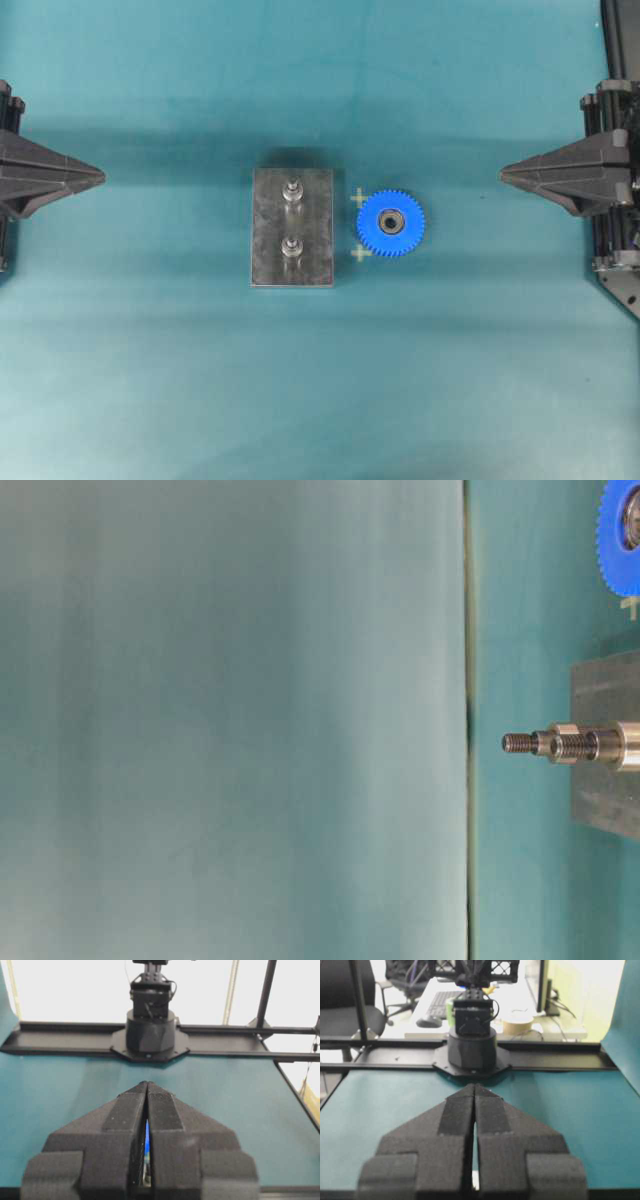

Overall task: Fit the large gear onto the shaft.
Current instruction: 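Move the right gripper toward the blue gear beside the plate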

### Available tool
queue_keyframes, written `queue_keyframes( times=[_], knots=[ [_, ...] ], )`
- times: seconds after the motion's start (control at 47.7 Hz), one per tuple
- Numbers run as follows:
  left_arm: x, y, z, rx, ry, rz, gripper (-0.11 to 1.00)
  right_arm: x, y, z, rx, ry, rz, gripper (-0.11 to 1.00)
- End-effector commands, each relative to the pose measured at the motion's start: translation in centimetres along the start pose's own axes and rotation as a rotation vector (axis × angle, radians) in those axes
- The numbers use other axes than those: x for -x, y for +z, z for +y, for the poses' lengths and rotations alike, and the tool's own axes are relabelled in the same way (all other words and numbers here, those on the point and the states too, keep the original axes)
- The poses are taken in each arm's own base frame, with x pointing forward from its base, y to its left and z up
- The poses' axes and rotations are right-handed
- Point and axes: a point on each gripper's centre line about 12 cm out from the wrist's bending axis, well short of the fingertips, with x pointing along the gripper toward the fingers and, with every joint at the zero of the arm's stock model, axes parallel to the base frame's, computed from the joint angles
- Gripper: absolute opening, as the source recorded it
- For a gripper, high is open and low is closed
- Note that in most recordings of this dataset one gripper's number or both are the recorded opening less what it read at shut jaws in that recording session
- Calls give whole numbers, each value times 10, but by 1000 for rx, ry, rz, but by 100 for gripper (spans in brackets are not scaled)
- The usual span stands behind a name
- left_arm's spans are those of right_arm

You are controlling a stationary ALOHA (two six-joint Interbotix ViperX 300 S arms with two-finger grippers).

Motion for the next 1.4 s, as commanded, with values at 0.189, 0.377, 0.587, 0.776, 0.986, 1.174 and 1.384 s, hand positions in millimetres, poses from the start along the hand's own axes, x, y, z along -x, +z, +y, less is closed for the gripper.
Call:
queue_keyframes(
  times=[0.189, 0.377, 0.587, 0.776, 0.986, 1.174, 1.384],
  knots=[
    [-20, -13, 0, 40, 1, 109, 0, 4, -26, -8, -295, -73, 122, -2],
    [-38, -43, 1, 42, 8, 328, 0, 4, -31, -10, -314, -95, 231, -2],
    [-50, -66, 0, 41, 9, 466, 0, 0, -44, -21, -339, -162, 421, -2],
    [-64, -79, 0, 30, 9, 580, 0, -12, -61, -31, -346, -214, 636, -2],
    [-72, -91, 0, 26, 7, 692, 0, -33, -80, -36, -313, -219, 868, -2],
    [-73, -93, -1, 28, 8, 716, 0, -63, -83, -42, -285, -219, 906, -2],
    [-73, -92, -1, 32, 10, 741, 0, -77, -109, -44, -289, -222, 1020, -2]
  ],
)
